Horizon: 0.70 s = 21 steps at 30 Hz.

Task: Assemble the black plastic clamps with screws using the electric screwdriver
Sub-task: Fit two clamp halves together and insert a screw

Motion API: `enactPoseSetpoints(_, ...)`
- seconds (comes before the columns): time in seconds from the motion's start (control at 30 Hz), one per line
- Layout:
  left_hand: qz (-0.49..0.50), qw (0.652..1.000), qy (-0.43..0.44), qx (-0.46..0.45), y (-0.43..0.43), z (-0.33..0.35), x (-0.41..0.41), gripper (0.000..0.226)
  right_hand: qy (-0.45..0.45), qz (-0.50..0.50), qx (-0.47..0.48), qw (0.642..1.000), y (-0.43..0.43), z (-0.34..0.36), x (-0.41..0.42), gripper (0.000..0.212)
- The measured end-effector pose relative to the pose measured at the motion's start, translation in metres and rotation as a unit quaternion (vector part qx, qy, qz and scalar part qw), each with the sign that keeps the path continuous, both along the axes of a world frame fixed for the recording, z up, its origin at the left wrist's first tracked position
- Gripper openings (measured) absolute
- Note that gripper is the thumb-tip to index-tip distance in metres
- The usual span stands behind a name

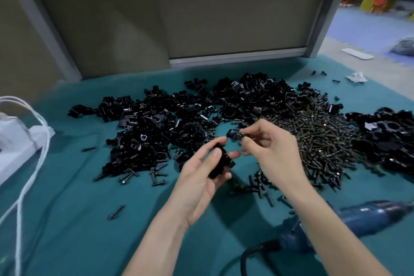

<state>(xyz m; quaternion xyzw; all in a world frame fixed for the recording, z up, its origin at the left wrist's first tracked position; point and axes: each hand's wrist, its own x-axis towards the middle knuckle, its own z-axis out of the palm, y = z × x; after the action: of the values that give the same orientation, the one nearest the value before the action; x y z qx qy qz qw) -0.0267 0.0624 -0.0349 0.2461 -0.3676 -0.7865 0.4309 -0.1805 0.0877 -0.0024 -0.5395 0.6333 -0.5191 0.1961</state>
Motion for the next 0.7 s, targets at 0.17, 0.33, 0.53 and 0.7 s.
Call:
enactPoseSetpoints(0.17, 0.07, 0.991, -0.068, -0.095, 0.003, -0.004, -0.002, 0.036, 0.012, 0.0, -0.03, 0.999, 0.012, -0.007, 0.006, 0.018)
enactPoseSetpoints(0.33, 0.075, 0.977, -0.129, -0.153, 0.005, -0.005, -0.003, 0.041, 0.107, 0.009, -0.122, 0.987, 0.015, -0.015, 0.016, 0.013)
enactPoseSetpoints(0.53, 0.077, 0.989, -0.056, -0.11, -0.001, -0.002, 0.004, 0.041, 0.066, 0.142, -0.141, 0.978, 0.016, -0.014, 0.006, 0.026)
enactPoseSetpoints(0.7, 0.039, 0.992, -0.046, -0.108, 0.0, -0.001, 0.004, 0.046, 0.059, 0.16, -0.137, 0.976, 0.015, -0.014, 0.001, 0.029)
